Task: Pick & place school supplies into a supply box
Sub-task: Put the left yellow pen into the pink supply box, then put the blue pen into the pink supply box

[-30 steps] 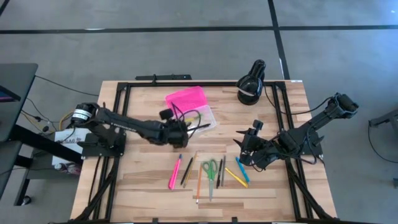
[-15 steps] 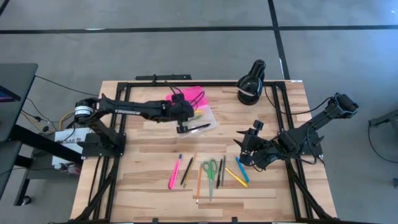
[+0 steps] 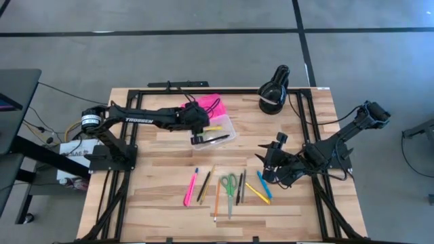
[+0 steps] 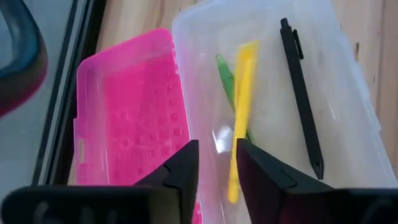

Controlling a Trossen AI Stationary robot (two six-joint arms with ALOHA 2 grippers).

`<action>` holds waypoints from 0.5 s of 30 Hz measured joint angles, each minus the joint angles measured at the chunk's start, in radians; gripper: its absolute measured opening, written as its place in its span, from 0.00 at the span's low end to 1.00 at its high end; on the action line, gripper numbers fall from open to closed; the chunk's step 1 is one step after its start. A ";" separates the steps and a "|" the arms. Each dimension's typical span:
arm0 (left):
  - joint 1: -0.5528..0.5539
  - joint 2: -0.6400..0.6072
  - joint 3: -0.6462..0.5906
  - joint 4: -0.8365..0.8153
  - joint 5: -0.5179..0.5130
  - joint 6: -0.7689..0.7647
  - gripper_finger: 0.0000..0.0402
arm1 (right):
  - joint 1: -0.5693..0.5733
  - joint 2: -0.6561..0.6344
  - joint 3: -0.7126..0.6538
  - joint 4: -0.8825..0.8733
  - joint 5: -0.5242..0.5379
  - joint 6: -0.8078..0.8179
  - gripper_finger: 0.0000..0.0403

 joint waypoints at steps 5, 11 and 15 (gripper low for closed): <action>-0.003 0.000 -0.003 -0.002 0.003 -0.018 0.34 | 0.000 0.000 0.000 -0.001 -0.008 0.052 0.40; -0.072 0.000 -0.009 -0.005 0.115 -0.024 0.35 | -0.002 0.067 -0.001 -0.021 -0.095 0.155 0.40; -0.143 -0.001 -0.024 -0.007 0.126 -0.005 0.35 | -0.002 0.158 -0.001 -0.050 -0.150 0.241 0.40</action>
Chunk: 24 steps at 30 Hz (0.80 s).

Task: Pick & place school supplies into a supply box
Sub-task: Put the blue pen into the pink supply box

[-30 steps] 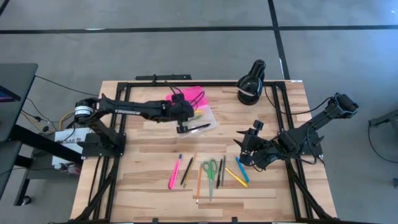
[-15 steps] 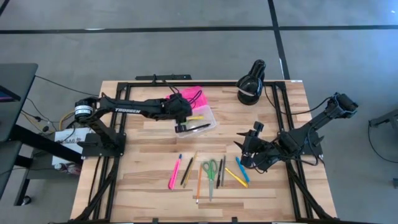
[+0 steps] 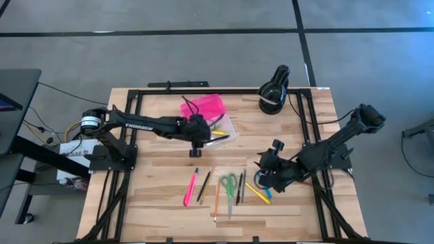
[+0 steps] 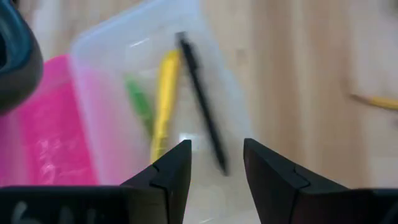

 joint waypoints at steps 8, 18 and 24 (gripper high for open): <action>-0.118 -0.010 -0.047 0.083 -0.055 0.005 0.35 | 0.000 0.170 0.000 -0.055 -0.069 0.267 0.40; -0.260 -0.074 -0.063 0.114 -0.268 0.009 0.35 | 0.011 0.225 0.005 -0.066 -0.213 0.445 0.40; -0.317 -0.079 -0.085 0.121 -0.361 -0.039 0.35 | 0.055 0.220 0.010 -0.026 -0.262 0.506 0.40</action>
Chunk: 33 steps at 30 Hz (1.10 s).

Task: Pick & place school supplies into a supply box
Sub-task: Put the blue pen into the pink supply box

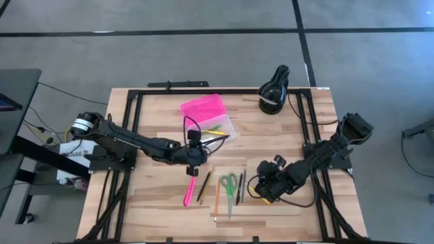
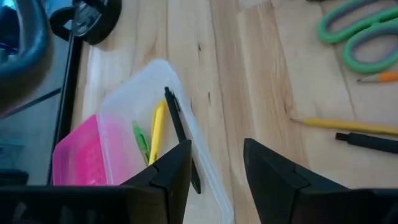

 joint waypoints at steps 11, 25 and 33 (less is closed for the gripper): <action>-0.084 -0.039 -0.183 0.143 -0.270 -0.063 0.35 | 0.036 0.000 0.000 0.010 -0.058 0.138 0.40; -0.174 -0.098 -0.194 0.184 -0.285 -0.048 0.35 | 0.036 0.105 0.000 0.030 -0.188 0.195 0.40; -0.185 -0.098 -0.194 0.209 -0.313 -0.035 0.35 | 0.035 0.128 0.004 0.011 -0.223 0.193 0.39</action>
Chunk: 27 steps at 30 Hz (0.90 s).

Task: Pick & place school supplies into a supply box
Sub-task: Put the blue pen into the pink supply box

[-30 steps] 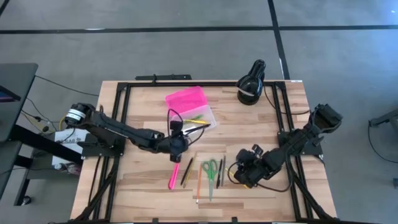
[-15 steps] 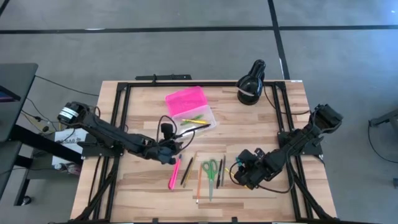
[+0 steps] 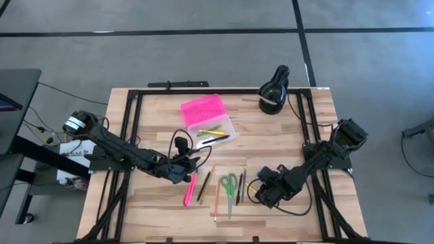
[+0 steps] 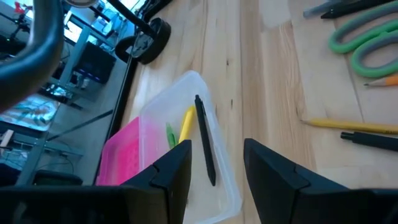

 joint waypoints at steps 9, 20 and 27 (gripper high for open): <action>0.000 0.000 0.000 -0.001 -0.002 0.001 0.35 | -0.011 -0.014 0.000 -0.050 -0.080 -0.113 0.22; 0.000 0.000 0.000 -0.003 -0.002 0.009 0.35 | -0.059 -0.011 0.032 -0.077 -0.137 -0.380 0.09; 0.000 0.001 0.000 -0.009 -0.003 0.008 0.35 | -0.073 -0.010 0.040 -0.077 -0.128 -0.480 0.11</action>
